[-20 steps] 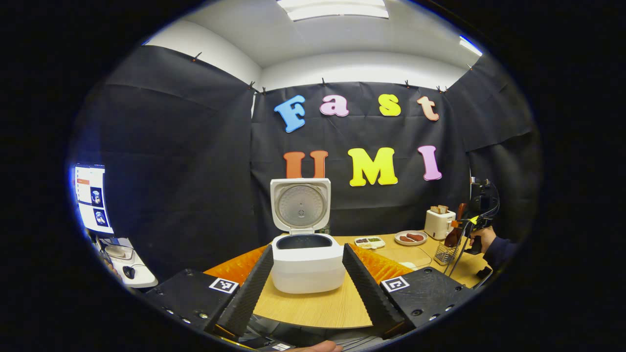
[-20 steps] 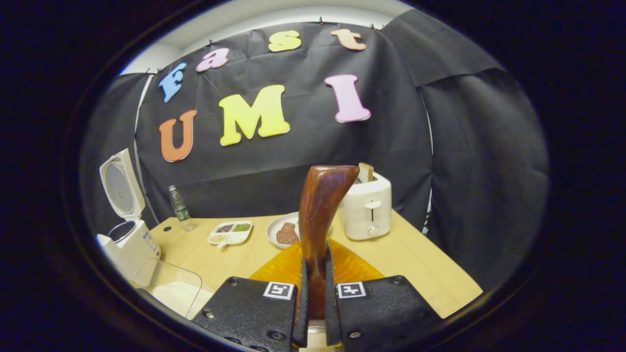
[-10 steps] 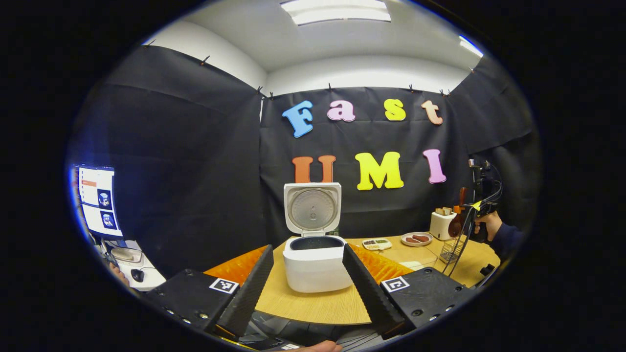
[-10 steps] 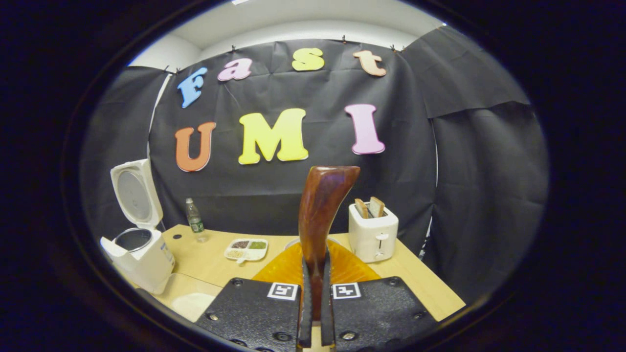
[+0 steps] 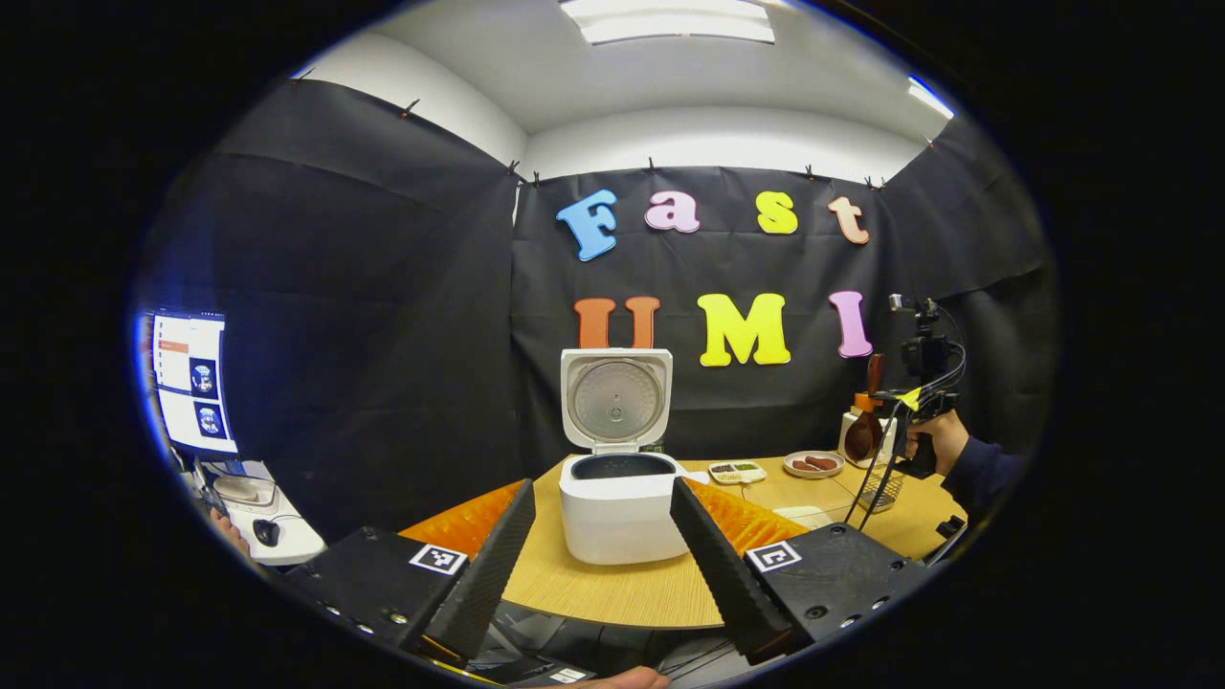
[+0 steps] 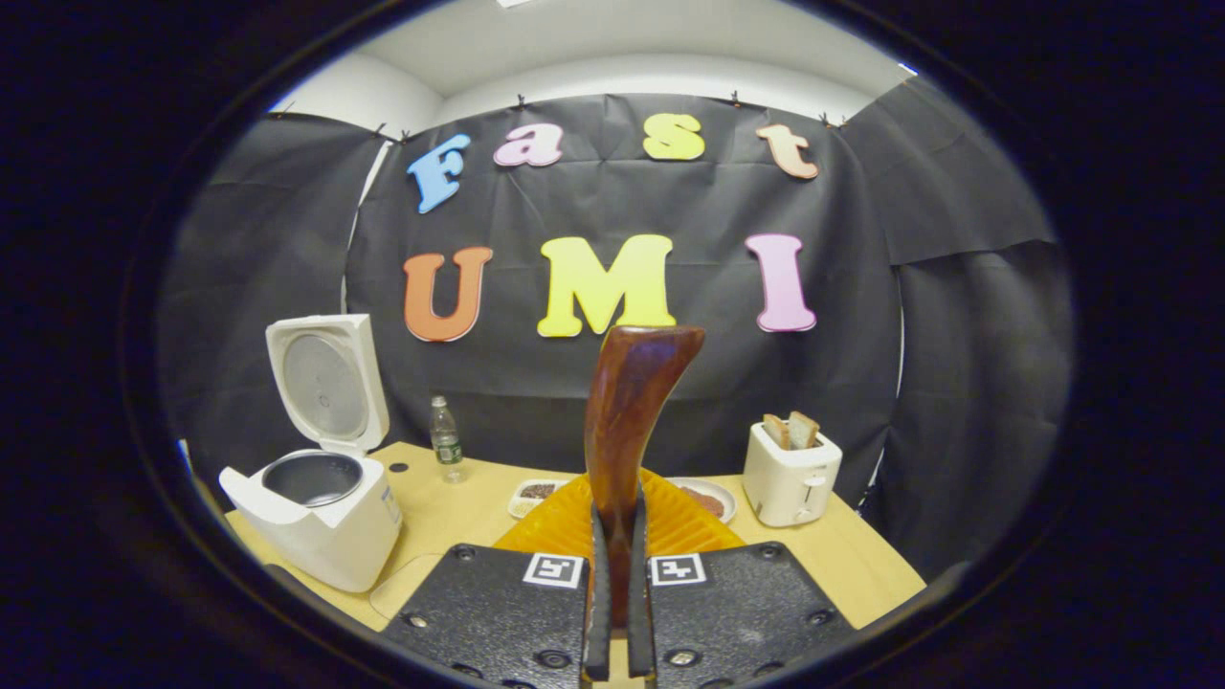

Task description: Close the left gripper, press the button to open the rice cooker; take a wooden spoon from the chopstick holder with the right hand, scoop a spoonful of rice and pour it into the rice cooker, then put the wooden spoon back into the chopstick holder.

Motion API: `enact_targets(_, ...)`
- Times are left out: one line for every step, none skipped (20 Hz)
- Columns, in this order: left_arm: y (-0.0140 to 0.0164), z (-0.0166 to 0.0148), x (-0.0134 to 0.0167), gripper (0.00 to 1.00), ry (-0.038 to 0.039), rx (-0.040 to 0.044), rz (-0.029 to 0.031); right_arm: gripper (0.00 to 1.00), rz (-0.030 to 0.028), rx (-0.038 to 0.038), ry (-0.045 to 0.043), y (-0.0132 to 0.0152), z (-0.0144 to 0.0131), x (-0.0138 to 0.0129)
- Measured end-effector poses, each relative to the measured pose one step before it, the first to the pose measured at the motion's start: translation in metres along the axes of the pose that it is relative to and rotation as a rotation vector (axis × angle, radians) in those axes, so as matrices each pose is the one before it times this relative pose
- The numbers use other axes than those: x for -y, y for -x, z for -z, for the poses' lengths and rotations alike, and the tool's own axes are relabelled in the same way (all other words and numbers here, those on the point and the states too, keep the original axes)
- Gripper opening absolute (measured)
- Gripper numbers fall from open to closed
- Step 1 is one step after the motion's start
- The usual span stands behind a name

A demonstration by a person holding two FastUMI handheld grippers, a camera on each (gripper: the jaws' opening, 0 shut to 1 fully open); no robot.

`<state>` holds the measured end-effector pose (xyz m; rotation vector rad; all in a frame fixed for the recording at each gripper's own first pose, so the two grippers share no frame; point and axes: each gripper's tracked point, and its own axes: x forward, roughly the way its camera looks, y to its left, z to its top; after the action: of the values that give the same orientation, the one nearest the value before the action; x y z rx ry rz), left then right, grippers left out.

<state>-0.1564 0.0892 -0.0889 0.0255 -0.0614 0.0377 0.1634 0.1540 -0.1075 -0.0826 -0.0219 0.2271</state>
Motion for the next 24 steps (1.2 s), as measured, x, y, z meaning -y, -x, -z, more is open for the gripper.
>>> enact_targets(-0.00087,0.00262,-0.00071,0.91,-0.00116,-0.00347,-0.00378,0.12,-0.00827,-0.00898,0.01185,-0.00121,0.00807,-0.01032)
enact_targets(-0.00050,0.00120,-0.00108,0.91,-0.00408,-0.00315,-0.00485,0.12,-0.00580,-0.00987,0.00670,-0.00026,0.00807,-0.00817)
enact_targets(-0.00062,0.00227,-0.00185,0.91,-0.00630,-0.00385,-0.00836,0.12,-0.00655,-0.00851,0.00541,-0.00095,0.00693,-0.00791)
enact_targets(-0.00184,0.00298,-0.00161,0.91,-0.00485,-0.00801,-0.00630,0.12,0.00096,-0.00775,-0.00183,-0.00091,0.00808,-0.00583)
enact_targets(-0.00161,0.00470,-0.00090,0.91,-0.00380,-0.00819,-0.00197,0.12,0.00393,-0.01271,-0.00181,-0.00089,0.00862,-0.00416)
enact_targets(-0.00006,0.00252,0.00054,0.91,-0.00187,-0.00478,-0.00102,0.12,0.00039,-0.00699,-0.00120,0.00004,0.00860,-0.00547)
enact_targets(-0.00059,0.00090,0.00021,0.91,0.00136,-0.00324,-0.00209,0.12,0.00409,-0.00161,0.00513,-0.00119,0.00649,-0.00388)
enact_targets(0.00114,0.00044,-0.00001,0.91,0.00236,-0.00052,-0.00126,0.12,0.01714,-0.00230,0.00490,-0.00153,0.00731,0.00089)
enact_targets(-0.00226,-0.00032,-0.00179,0.91,0.00474,0.00050,-0.00389,0.12,0.02493,-0.00107,-0.00657,-0.00100,0.00775,0.00172)
enact_targets(-0.00097,-0.00031,-0.00226,0.91,0.00957,0.00542,-0.01111,0.12,0.01845,0.00149,-0.02039,-0.00124,0.00898,0.00119)
enact_targets(-0.00289,-0.00036,-0.00585,0.91,0.01102,0.00583,-0.01427,0.12,0.01298,0.01385,-0.02942,-0.00206,0.00590,-0.00094)
enact_targets(-0.00155,0.00187,-0.00403,0.91,0.01396,-0.00136,-0.01186,0.12,0.02072,0.01167,-0.00660,-0.00217,0.00370,0.00138)
enact_targets(-0.00245,0.00398,0.00146,0.91,0.01191,-0.01141,-0.00244,0.12,0.03009,0.00956,0.00400,-0.00213,0.00548,0.00440)
enact_targets(0.00017,0.00440,-0.00111,0.91,0.00777,-0.01319,-0.00567,0.12,0.02025,0.00790,-0.00640,-0.00134,0.00620,0.00228)
enact_targets(-0.00160,0.00371,-0.00296,0.91,0.00379,-0.00875,-0.00612,0.12,0.00864,-0.00310,-0.00240,-0.00227,0.00722,-0.00233)
enact_targets(-0.00004,0.00120,-0.00116,0.92,-0.00038,-0.00414,-0.00089,0.12,0.00857,-0.00948,-0.00362,-0.00245,0.00816,-0.00226)
enact_targets(0.00045,-0.00045,0.00013,0.92,-0.00150,-0.00286,0.00131,0.12,0.00166,-0.01726,-0.00434,-0.00243,0.00732,-0.00313)
enact_targets(0.00032,-0.00011,0.00181,0.92,-0.00009,0.00246,0.00344,0.12,-0.01245,-0.02873,0.00105,-0.00189,0.01080,-0.00693)
enact_targets(-0.00134,-0.00031,0.00224,0.92,-0.00017,-0.00115,0.00717,0.12,-0.03083,-0.01939,-0.00247,0.00112,0.00619,-0.00968)
enact_targets(0.00053,0.00027,0.00116,0.91,-0.00112,-0.00078,0.00534,0.12,-0.03857,-0.01756,-0.00815,0.00175,0.00363,-0.01284)
enact_targets(-0.00017,0.00080,0.00044,0.91,-0.00138,-0.00323,0.00184,0.12,-0.03709,-0.02117,-0.02067,0.00212,0.00436,-0.01003)
enact_targets(0.00060,0.00045,-0.00058,0.91,-0.00184,-0.00265,0.00068,0.12,-0.03134,-0.02165,-0.02624,0.00179,0.00473,-0.00748)
enact_targets(0.00051,0.00032,-0.00020,0.91,-0.00185,-0.00258,0.00075,0.12,-0.02033,-0.01785,-0.02190,0.00233,0.00141,-0.00620)
enact_targets(0.00037,-0.00077,0.00010,0.91,0.00222,0.00622,-0.00096,0.12,0.00245,-0.00721,-0.03693,0.00166,0.00088,0.00051)
